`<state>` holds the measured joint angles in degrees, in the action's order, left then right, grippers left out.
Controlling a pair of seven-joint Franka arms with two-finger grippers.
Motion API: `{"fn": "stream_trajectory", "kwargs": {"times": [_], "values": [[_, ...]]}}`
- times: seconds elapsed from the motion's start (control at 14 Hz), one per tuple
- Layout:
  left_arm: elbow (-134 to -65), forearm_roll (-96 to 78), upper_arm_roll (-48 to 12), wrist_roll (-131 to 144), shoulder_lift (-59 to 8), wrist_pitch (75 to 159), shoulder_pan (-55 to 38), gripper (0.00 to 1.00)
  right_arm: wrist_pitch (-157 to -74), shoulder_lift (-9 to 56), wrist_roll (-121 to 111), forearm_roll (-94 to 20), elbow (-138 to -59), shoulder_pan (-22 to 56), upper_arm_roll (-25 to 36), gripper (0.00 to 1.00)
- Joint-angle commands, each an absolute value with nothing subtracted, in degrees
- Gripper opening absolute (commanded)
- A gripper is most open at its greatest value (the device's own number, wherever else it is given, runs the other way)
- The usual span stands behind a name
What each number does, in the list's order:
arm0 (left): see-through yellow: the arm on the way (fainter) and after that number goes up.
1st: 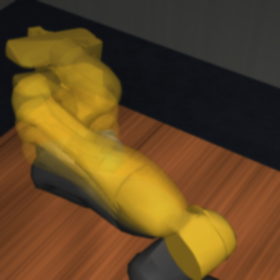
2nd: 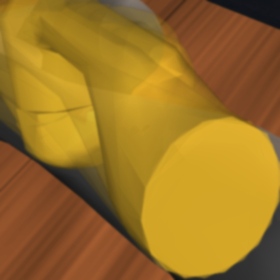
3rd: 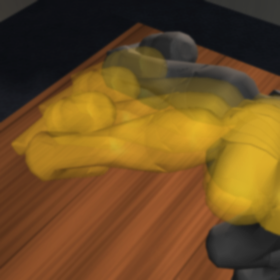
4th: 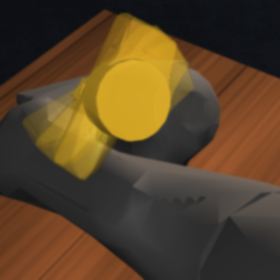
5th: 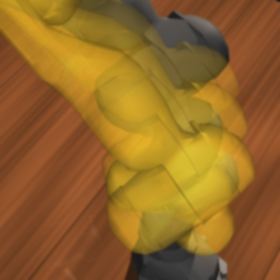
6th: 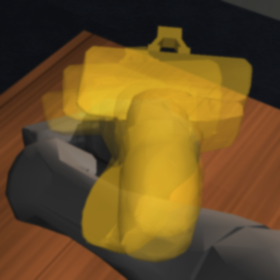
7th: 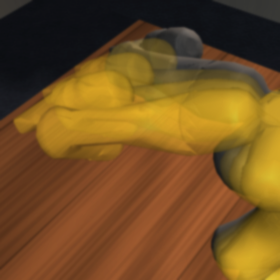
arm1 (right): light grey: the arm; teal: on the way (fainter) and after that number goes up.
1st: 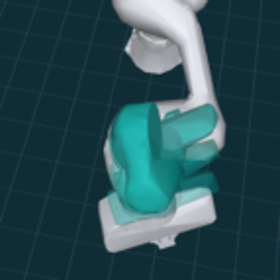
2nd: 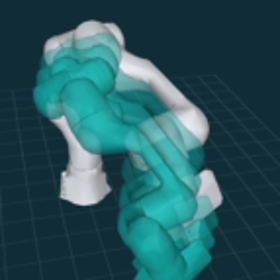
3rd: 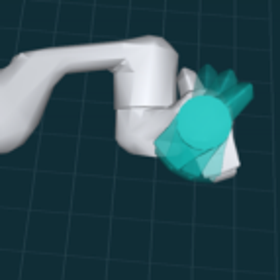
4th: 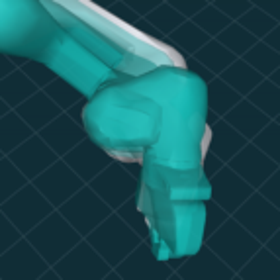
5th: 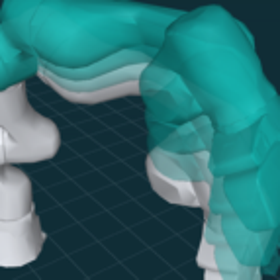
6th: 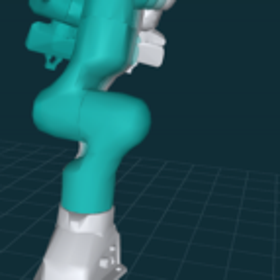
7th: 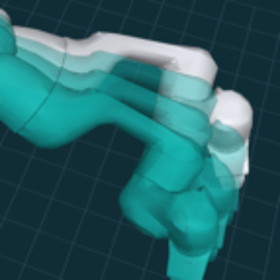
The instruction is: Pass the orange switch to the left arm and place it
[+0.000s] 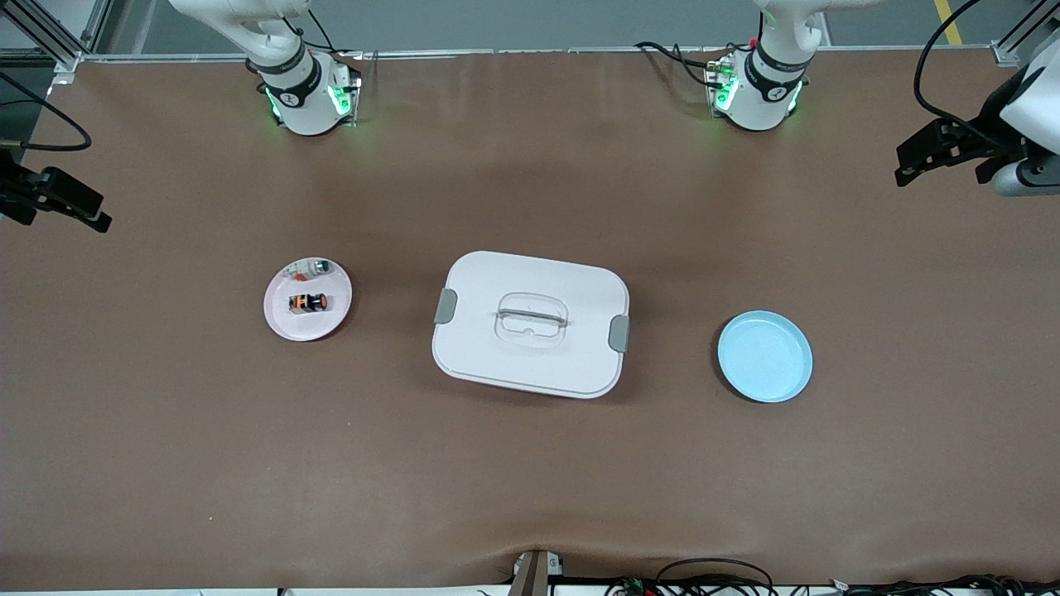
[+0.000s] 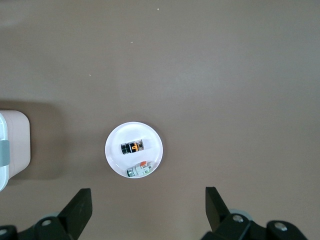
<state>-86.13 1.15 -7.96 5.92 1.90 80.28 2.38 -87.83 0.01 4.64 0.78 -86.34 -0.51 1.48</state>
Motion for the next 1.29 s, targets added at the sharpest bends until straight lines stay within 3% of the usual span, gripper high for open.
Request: {"fn": "stream_trajectory", "kwargs": {"times": [0.0,1.22], "values": [[-86.1,1.1,-8.3,5.2,1.8,79.9,2.4,1.00,-88.6,-1.0,5.3,0.7,-87.2,-0.9,1.4,1.00],[-87.5,0.4,-10.7,5.4,1.0,84.5,2.7,1.00,-88.8,-1.0,5.3,0.7,-87.3,-1.1,1.5,1.00]]}}
